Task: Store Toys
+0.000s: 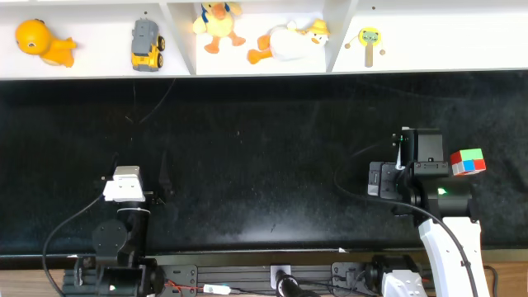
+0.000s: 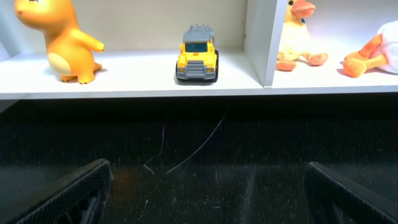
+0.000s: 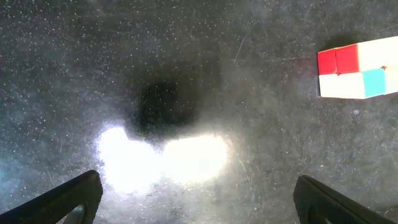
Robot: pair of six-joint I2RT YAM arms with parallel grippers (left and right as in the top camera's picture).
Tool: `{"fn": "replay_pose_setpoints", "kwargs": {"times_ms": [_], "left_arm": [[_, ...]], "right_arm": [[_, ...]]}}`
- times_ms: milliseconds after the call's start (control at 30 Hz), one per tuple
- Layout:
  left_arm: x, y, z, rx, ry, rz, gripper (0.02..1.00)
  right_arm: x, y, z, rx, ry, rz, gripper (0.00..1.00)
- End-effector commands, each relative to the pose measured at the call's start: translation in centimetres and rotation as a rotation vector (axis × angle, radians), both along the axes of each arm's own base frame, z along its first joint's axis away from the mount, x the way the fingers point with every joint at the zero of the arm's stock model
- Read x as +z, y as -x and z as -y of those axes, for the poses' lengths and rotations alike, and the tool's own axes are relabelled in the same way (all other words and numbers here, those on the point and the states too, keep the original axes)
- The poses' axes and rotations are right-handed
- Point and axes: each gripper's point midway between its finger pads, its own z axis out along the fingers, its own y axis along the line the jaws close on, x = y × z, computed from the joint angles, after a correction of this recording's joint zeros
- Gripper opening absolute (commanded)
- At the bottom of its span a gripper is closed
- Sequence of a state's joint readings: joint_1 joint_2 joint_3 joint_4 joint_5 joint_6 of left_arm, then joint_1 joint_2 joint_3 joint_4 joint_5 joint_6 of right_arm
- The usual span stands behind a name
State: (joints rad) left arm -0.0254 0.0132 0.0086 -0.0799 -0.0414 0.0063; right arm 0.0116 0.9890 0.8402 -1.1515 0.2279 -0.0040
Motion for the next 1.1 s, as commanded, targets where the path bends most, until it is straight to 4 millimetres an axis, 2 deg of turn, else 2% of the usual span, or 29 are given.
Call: {"fn": "replay_pose_setpoints", "kwargs": {"times_ms": [33, 67, 133, 233, 300, 400, 433, 533, 633, 700, 767, 933, 1100], "left_arm": [[0.1, 0.0, 0.0, 0.000, -0.004, 0.005, 0.996], [0.1, 0.0, 0.0, 0.000, -0.004, 0.006, 0.993], [0.1, 0.0, 0.0, 0.000, -0.004, 0.005, 0.996], [0.1, 0.0, 0.0, 0.000, -0.004, 0.006, 0.996], [0.1, 0.0, 0.0, 0.000, -0.004, 0.005, 0.996], [0.1, 0.0, 0.0, 0.000, -0.004, 0.006, 0.996], [0.1, 0.0, 0.0, 0.000, -0.004, 0.006, 0.996], [0.1, 0.0, 0.0, 0.000, -0.004, 0.006, 0.996], [0.1, 0.0, 0.0, 0.000, -0.004, 0.006, 0.996], [0.1, 0.0, 0.0, 0.000, -0.004, 0.005, 0.996], [0.1, 0.0, 0.0, 0.000, -0.004, 0.005, 0.996], [0.1, 0.0, 0.0, 0.000, -0.004, 0.006, 0.996], [0.1, 0.0, 0.0, 0.000, -0.004, 0.006, 0.996]], "right_arm": [[-0.1, -0.1, 0.1, -0.013, -0.002, 0.001, 0.996], [0.0, -0.1, 0.1, -0.013, -0.002, 0.002, 0.996], [0.4, -1.9, -1.3, 0.000, -0.085, 0.080, 0.996], [2.1, -5.0, -1.1, 0.002, -0.080, 0.227, 0.993], [2.4, -5.5, -0.4, -0.006, -0.051, 0.248, 0.996], [2.2, -4.7, 2.1, 0.024, 0.039, 0.201, 0.996], [2.1, -4.4, 3.4, 0.023, 0.062, 0.184, 0.996], [2.2, -4.2, 6.2, -0.014, 0.051, 0.198, 0.998], [2.3, -3.5, 9.1, 0.022, 0.005, 0.234, 0.998], [2.0, -2.5, 11.1, 0.034, 0.001, 0.235, 0.993], [0.8, -0.6, 14.1, 0.010, 0.002, 0.204, 0.996], [-1.5, 0.7, 16.6, 0.002, -0.038, 0.166, 0.996], [-3.7, 0.0, 18.9, 0.015, -0.023, 0.140, 0.996]]}}
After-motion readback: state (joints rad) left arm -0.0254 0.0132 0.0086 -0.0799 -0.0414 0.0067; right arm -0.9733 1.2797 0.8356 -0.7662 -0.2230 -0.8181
